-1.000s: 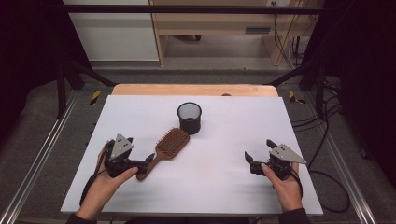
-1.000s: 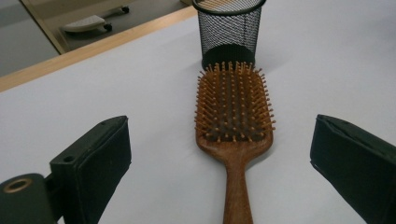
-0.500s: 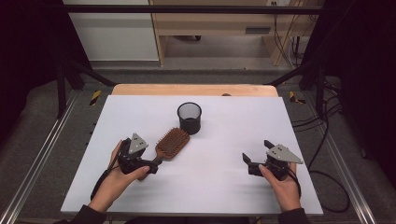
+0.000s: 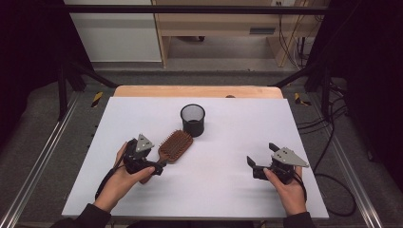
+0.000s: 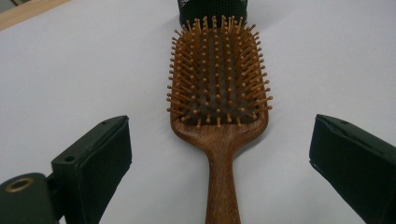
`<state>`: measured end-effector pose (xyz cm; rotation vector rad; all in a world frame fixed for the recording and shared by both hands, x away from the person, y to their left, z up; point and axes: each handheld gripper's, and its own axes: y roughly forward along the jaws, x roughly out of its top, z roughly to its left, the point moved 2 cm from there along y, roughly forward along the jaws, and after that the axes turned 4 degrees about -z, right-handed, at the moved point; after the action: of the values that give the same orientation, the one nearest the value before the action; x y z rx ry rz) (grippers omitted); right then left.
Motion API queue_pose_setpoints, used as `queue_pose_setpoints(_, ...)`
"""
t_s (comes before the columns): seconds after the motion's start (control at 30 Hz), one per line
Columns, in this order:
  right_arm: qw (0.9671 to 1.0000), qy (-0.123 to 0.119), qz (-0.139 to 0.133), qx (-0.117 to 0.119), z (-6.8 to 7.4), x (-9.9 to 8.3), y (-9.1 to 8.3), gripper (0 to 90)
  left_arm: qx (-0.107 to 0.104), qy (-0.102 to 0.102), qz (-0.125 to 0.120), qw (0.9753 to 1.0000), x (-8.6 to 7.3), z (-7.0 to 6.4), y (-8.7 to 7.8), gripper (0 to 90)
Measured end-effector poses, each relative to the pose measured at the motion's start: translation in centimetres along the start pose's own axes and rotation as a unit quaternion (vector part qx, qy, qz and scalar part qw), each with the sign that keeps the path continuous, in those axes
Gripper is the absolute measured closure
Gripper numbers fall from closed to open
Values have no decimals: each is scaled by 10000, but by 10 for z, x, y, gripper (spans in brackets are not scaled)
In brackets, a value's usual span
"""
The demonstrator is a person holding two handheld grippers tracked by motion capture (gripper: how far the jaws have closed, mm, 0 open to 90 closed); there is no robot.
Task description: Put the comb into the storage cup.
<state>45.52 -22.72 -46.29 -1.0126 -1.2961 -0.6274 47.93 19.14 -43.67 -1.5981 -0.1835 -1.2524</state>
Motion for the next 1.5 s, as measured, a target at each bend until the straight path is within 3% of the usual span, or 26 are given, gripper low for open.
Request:
queue_pose_setpoints(0.6, 10000, -6, 46, 16, 0, -1, 1, 41, 26, -31, 186, 9998, -8, 1, 12, 61)
queue_pose_setpoints(0.7, 10000, 1, 26, 14, 0, -1, 1, 41, -6, 45, 292, 9996, -10, -1, 15, 61)
queue_pose_setpoints(0.87, 10000, 6, 42, 21, 0, -1, 1, 41, 75, -27, 351, 9994, -10, 0, 18, 62)
queue_pose_setpoints(1.23, 10000, 22, 25, 53, 0, -1, 1, 40, 5, 120, 598, 9981, -10, -4, 21, 60)
queue_pose_setpoints(1.5, 9999, 34, 63, 70, 0, -1, 2, 40, -40, 105, 824, 9965, -17, -4, 23, 59)
